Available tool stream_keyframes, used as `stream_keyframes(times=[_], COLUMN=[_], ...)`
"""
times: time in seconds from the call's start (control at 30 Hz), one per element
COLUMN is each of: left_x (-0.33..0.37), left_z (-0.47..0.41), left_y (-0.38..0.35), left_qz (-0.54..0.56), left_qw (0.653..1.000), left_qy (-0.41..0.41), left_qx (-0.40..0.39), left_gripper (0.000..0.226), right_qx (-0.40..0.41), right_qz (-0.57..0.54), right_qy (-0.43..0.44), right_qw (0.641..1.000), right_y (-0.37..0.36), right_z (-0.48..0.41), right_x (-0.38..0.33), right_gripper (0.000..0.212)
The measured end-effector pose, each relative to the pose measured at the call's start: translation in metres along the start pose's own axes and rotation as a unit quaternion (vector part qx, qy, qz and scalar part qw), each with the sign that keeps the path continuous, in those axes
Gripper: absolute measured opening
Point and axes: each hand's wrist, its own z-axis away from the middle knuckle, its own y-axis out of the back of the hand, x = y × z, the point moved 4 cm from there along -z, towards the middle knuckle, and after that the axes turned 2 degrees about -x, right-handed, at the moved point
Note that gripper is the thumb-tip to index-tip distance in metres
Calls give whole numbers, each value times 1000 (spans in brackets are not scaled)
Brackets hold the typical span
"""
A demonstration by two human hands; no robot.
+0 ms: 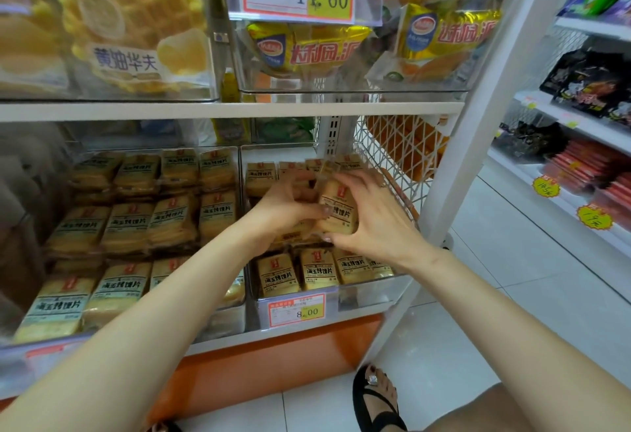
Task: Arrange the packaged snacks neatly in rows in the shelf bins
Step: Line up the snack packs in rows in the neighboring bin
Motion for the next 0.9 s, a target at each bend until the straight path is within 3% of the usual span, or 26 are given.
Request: stream_keyframes(times=[0.07,0.1,0.13,0.2,0.23,0.3,0.4,0.67,0.8,0.9], left_x=[4,5,3,-3,-7,-14,-16,-13,-8,-2], left_z=[1,0,-2,-2,-2,-3,-4,-4,-3,2], left_y=[0,4,10,25,29,34,35,34,47,61], left_qz=[-64,-162,-297,-531,-582,-611,-611,-606,-506,-390], left_qw=[997,985,953,846,812,792,791,795,859,913], left_qy=[-34,-51,-51,-17,-2,15,4,-14,-46,-55], left_qx=[-12,-3,16,44,35,8,4,27,58,105], left_gripper=[55,62,75,96,98,99,96,69,61,61], right_qx=[4,14,20,-5,-31,-95,-169,-282,-313,-335], right_qz=[14,34,50,53,59,115,221,342,334,333], right_qy=[-6,-5,-8,-12,-3,15,25,-38,-73,-81], right_qw=[1000,999,999,999,998,989,960,896,886,878], right_y=[9,16,23,32,33,27,16,-2,-8,-10], right_z=[-1,-2,-2,-1,0,2,2,4,5,5], right_x=[8,14,22,33,34,32,33,36,41,44], right_gripper=[86,84,84,89,92,90,86,82,65,65])
